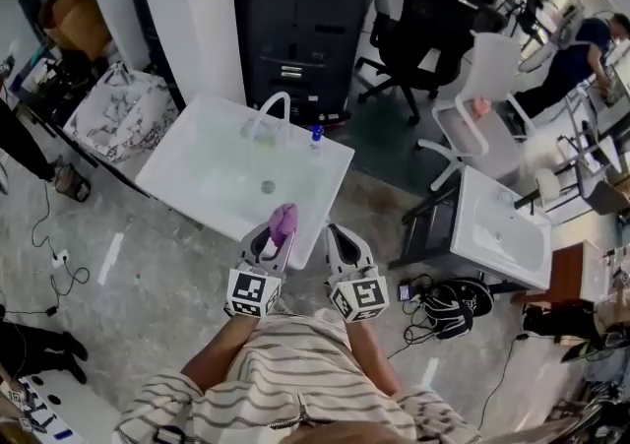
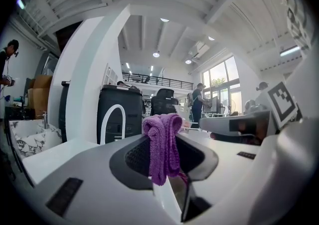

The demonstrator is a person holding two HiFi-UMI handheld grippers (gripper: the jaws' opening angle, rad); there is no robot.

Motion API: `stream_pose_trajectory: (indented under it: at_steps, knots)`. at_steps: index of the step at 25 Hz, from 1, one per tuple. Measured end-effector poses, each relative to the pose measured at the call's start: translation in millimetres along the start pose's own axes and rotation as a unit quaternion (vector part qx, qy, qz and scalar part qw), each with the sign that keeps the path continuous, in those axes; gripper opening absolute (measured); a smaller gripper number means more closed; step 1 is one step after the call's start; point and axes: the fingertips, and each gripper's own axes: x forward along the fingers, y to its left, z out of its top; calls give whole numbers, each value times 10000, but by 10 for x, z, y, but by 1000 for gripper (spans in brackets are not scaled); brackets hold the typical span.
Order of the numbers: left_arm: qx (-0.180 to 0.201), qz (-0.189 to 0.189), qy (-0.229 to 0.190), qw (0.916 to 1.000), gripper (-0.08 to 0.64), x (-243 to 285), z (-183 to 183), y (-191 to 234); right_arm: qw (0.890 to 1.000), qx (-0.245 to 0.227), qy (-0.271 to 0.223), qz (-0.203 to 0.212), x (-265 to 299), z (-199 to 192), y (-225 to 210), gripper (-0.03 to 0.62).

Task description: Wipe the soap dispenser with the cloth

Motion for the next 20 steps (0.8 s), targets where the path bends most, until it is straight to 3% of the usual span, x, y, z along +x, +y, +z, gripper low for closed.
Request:
stream_pose_trajectory:
  at_steps: [8, 20]
  knots:
    - [-158, -63, 239, 9996, 121, 405, -173, 214, 9996, 196, 181, 103, 475, -187, -272, 9]
    - [-204, 238, 519, 9982, 121, 1319, -193, 631, 9981, 119, 570, 202, 1333, -231, -1003, 9]
